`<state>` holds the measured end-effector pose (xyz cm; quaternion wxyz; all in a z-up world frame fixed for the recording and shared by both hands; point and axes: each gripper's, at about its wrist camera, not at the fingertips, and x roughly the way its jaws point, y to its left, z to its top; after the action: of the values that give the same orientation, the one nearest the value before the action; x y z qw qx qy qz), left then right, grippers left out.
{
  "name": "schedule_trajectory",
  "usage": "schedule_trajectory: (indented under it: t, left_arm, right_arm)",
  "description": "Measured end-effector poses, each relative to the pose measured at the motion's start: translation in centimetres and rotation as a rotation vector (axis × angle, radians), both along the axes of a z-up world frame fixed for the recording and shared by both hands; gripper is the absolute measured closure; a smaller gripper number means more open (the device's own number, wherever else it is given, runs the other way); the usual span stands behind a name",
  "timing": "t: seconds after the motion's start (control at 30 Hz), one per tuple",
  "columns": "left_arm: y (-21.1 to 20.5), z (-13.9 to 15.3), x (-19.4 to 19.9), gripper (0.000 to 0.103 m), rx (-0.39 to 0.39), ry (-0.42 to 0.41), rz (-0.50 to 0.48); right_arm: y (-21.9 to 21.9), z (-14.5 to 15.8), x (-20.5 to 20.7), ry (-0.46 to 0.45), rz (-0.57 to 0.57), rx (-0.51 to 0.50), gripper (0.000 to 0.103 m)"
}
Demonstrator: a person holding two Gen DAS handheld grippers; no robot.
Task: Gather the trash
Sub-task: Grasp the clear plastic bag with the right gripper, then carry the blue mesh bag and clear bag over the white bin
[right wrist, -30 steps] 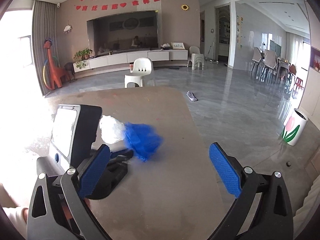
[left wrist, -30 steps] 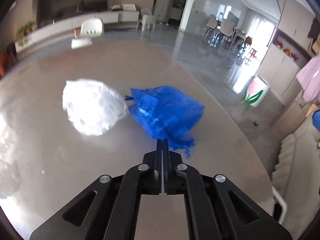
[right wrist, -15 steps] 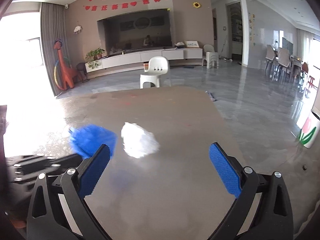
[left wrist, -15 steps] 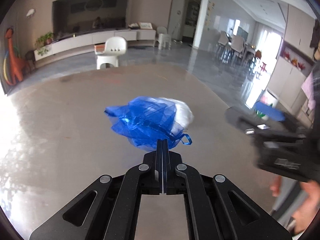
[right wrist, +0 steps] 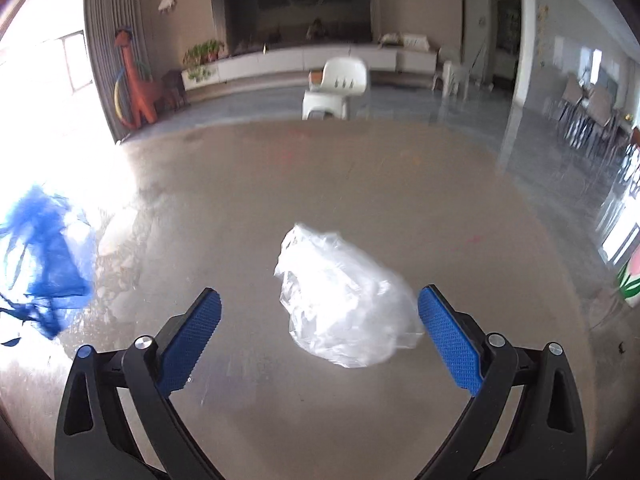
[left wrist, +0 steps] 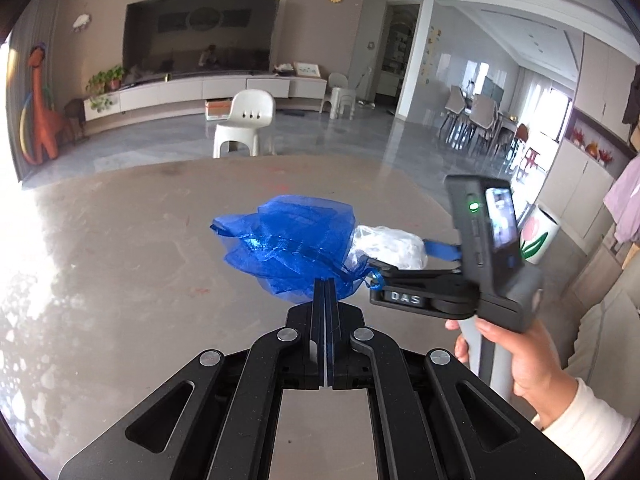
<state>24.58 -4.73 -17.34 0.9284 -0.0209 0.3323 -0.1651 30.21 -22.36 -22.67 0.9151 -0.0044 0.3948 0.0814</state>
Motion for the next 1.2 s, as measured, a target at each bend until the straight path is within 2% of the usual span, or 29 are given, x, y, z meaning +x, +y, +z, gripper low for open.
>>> schedule_trajectory:
  t: [0.03,0.07,0.1,0.27,0.53,0.73,0.93,1.1,1.2]
  left_arm:
    - [0.2,0.0,0.0,0.103,-0.002,0.001,0.000]
    - [0.2,0.1,0.2,0.103,-0.004,0.002,-0.001]
    - [-0.1,0.1,0.4,0.103,-0.004,0.003,0.000]
    - [-0.3,0.2,0.2,0.103,-0.008,0.000,0.004]
    - [-0.6,1.1,-1.3,0.103,-0.032,-0.011,-0.017]
    - [-2.6,2.6,-4.2,0.103,-0.050,-0.037,-0.084]
    - [-6.3,3.0,-7.7,0.103,-0.049,-0.029,-0.201]
    - [-10.6,2.1,-10.7,0.103,-0.047,-0.001,-0.304]
    - [-13.6,1.3,-12.5,0.103,-0.051,0.020,-0.379]
  right_arm:
    - [0.1,-0.1,0.0,0.006,-0.006,-0.016,0.056]
    - [0.0,-0.1,-0.1,0.012,-0.011,-0.016,0.067]
    - [-0.3,0.0,-0.4,0.014,-0.011,0.002,0.073]
    - [-1.8,2.0,-3.6,-0.030,-0.008,0.044,0.083]
    - [-3.3,7.1,-11.6,-0.132,-0.013,0.055,0.084]
    - [-5.8,10.5,-20.3,-0.217,-0.076,0.058,0.084]
    - [-9.4,11.4,-26.7,-0.242,-0.190,0.056,0.084]
    - [-12.7,11.2,-30.9,-0.252,-0.291,0.054,0.084]
    - [-14.0,11.0,-32.9,-0.259,-0.345,0.020,0.084]
